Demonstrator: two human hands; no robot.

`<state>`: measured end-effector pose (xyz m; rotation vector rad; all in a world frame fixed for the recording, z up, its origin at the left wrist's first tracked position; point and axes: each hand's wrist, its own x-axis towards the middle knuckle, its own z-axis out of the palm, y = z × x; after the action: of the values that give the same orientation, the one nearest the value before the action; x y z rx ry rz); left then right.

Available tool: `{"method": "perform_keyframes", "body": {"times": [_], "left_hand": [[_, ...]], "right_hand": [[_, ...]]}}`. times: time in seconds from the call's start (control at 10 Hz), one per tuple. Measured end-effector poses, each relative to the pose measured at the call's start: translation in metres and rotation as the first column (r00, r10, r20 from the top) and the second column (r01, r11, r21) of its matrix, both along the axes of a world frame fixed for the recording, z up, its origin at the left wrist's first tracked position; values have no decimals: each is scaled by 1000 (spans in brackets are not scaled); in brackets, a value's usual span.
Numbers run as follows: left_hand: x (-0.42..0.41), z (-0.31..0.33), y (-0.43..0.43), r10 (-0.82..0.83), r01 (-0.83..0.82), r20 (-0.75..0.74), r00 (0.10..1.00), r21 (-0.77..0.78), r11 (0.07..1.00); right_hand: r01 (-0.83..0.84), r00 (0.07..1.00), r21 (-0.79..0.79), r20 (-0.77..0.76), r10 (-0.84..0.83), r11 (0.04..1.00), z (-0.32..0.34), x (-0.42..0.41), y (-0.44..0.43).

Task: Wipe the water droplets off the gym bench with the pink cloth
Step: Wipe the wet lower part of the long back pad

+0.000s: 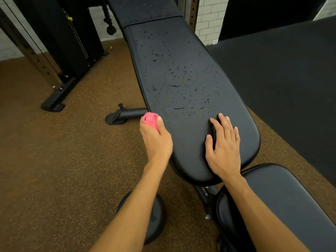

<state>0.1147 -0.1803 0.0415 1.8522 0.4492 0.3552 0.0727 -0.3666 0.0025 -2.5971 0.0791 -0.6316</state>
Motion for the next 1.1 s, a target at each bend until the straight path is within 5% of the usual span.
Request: {"method": "perform_keyframes", "body": {"times": [0.5,0.8,1.1], "left_hand": [[58,13,23,7,-11,-94,996,-48,999],[3,-10,10,-35,35,39,999,3,999],[64,29,25,3,-5,-47,999,-42,999]], "right_hand": [[-1,1000,0,-6,1,1000,0,0,0],[1,1000,-8,-9,-1,1000,1,-1,0],[3,1000,-9,-13,-4,1000,1,-1,0]]}}
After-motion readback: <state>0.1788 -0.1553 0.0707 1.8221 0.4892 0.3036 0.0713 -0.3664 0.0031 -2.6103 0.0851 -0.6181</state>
